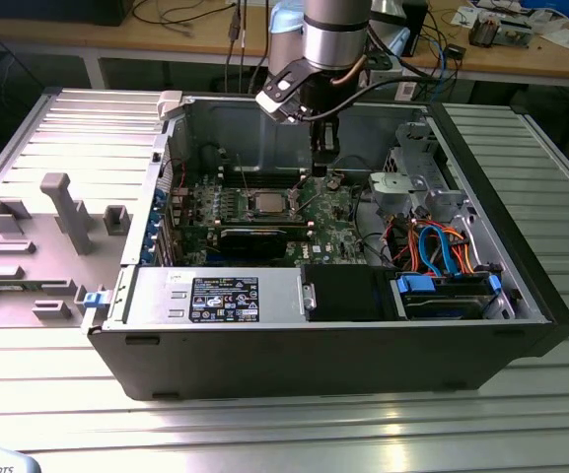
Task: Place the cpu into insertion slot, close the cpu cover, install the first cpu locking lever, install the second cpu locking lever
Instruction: 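Close the cpu cover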
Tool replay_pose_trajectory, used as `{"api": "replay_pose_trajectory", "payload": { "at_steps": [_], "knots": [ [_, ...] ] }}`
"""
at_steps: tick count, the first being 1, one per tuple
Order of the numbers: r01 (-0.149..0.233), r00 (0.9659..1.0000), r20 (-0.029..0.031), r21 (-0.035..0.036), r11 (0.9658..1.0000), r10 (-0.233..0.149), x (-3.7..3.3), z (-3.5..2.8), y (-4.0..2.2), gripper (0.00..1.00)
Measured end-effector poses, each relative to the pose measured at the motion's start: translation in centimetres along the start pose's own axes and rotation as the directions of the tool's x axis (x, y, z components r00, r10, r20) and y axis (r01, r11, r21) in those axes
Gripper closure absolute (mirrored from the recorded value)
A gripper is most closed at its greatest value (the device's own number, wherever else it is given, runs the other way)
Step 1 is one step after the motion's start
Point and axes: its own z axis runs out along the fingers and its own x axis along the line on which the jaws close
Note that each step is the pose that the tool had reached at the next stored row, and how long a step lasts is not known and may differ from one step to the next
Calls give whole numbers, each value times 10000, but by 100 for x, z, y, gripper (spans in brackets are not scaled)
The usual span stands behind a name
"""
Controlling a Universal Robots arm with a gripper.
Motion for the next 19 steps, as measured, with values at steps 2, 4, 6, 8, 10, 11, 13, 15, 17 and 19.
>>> {"api": "replay_pose_trajectory", "payload": {
  "at_steps": [2,4,6,8,10,11,13,15,17,19],
  "knots": [
    [2,10000,0,23,10000,-2,3,19,64,89],
    [4,10000,1,49,10000,-4,7,38,144,89],
    [3,10000,1,73,10000,-3,12,56,205,89],
    [6,10000,1,119,9999,-6,20,86,249,89],
    [6,10000,2,162,9999,-6,25,124,273,89],
    [7,10000,2,176,9998,-7,26,143,278,89],
    [6,10000,1,194,9998,-6,28,182,278,89],
    [6,10000,2,204,9998,-6,29,223,277,89],
    [8,10000,3,206,9998,-8,29,230,277,89],
    [7,10000,3,206,9998,-7,29,231,277,89]
  ]
}}
